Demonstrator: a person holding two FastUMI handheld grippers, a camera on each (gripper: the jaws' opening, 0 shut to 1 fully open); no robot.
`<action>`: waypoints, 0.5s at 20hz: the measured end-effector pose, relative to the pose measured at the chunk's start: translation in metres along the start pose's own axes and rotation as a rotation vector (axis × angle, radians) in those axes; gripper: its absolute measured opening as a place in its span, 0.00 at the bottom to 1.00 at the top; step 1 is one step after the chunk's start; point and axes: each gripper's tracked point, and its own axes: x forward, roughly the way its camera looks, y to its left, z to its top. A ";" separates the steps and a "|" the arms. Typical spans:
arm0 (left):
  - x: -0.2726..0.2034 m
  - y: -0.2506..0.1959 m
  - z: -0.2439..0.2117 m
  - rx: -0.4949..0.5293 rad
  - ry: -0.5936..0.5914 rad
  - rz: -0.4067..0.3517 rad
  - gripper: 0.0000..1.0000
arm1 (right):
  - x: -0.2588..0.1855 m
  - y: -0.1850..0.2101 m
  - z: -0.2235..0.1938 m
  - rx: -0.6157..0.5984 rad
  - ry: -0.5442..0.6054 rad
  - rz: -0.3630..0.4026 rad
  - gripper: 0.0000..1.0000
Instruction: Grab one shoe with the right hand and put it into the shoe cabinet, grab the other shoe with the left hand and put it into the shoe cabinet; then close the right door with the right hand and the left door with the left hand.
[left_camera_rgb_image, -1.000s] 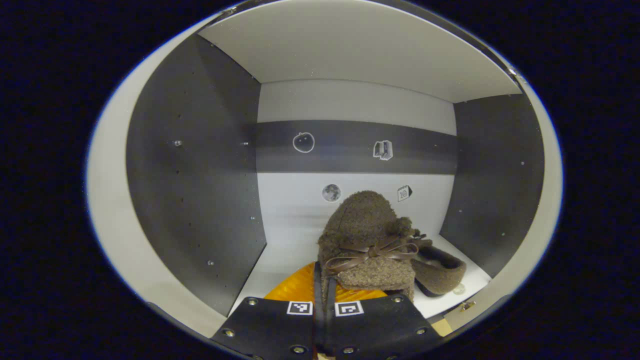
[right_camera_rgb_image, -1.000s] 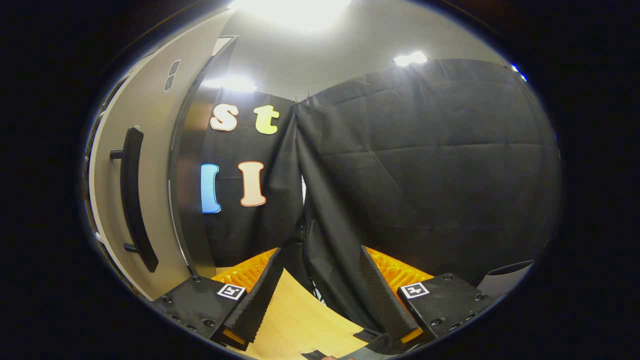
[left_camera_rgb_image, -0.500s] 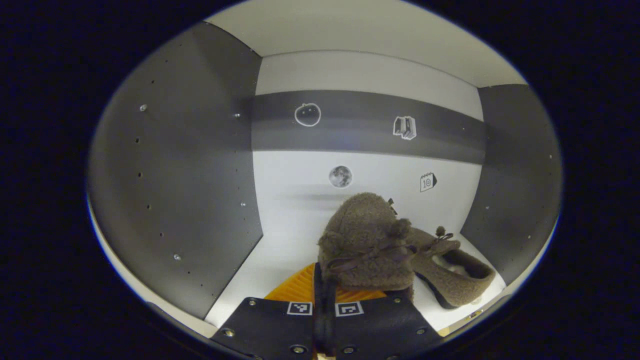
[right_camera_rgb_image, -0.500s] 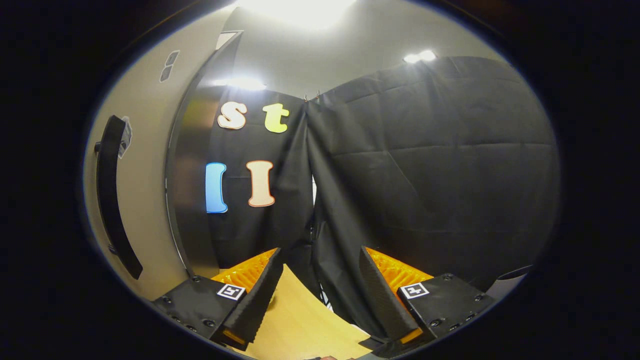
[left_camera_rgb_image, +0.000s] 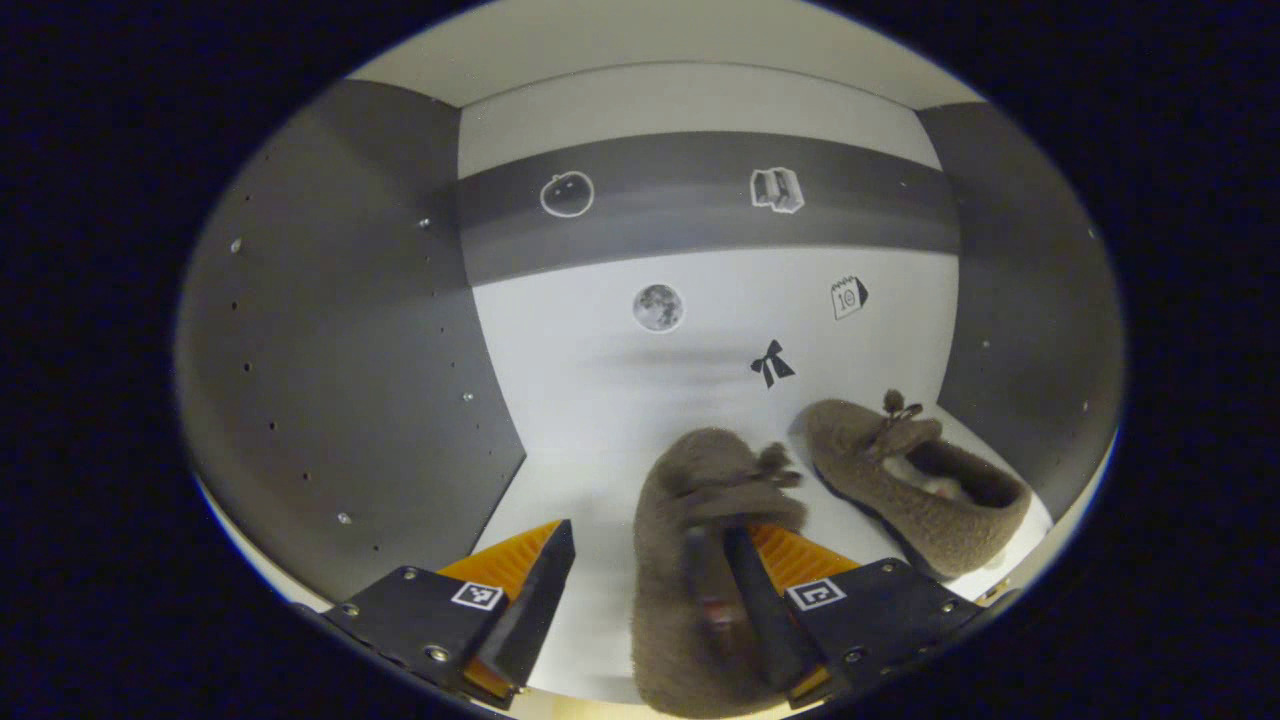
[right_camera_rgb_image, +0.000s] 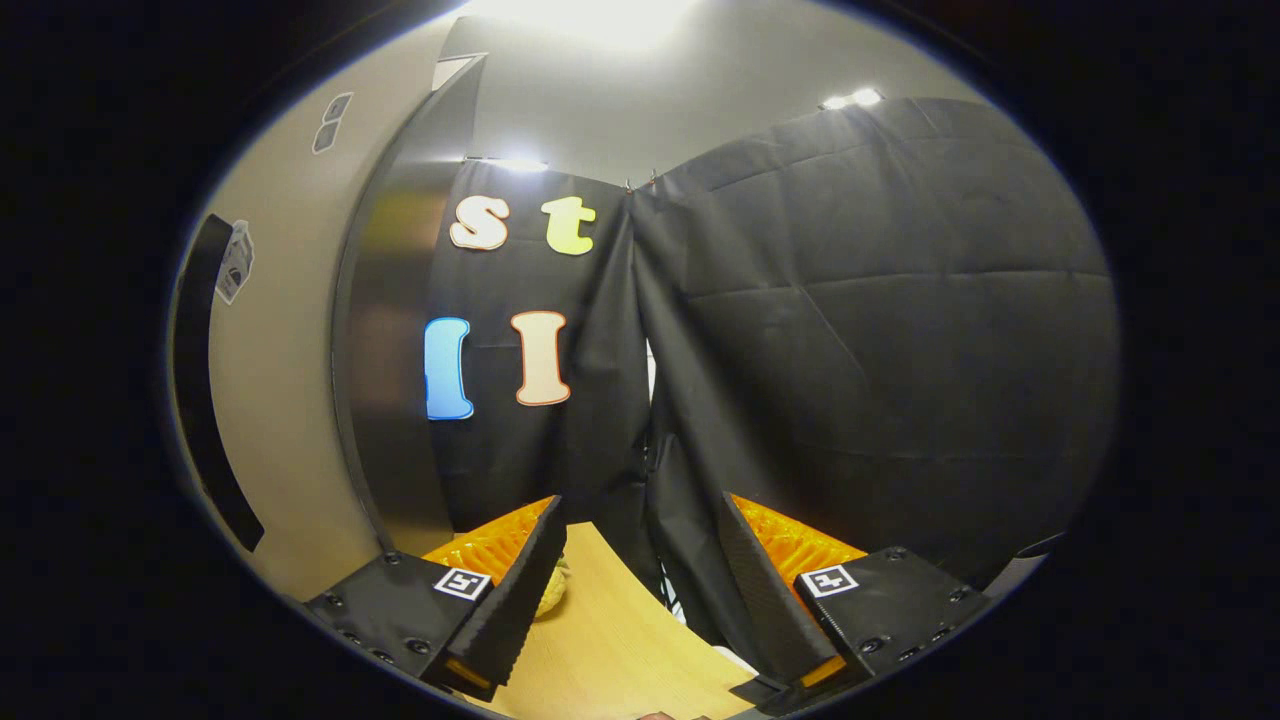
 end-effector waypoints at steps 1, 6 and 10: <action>-0.006 0.006 0.001 0.024 -0.008 0.020 0.83 | 0.004 0.000 0.000 0.003 0.000 0.010 0.93; -0.051 0.014 0.009 -0.005 -0.061 0.035 0.89 | 0.014 0.001 -0.007 -0.003 0.018 0.041 0.96; -0.113 0.017 0.027 -0.022 -0.196 0.032 0.89 | 0.001 0.000 0.001 0.013 -0.003 0.021 0.96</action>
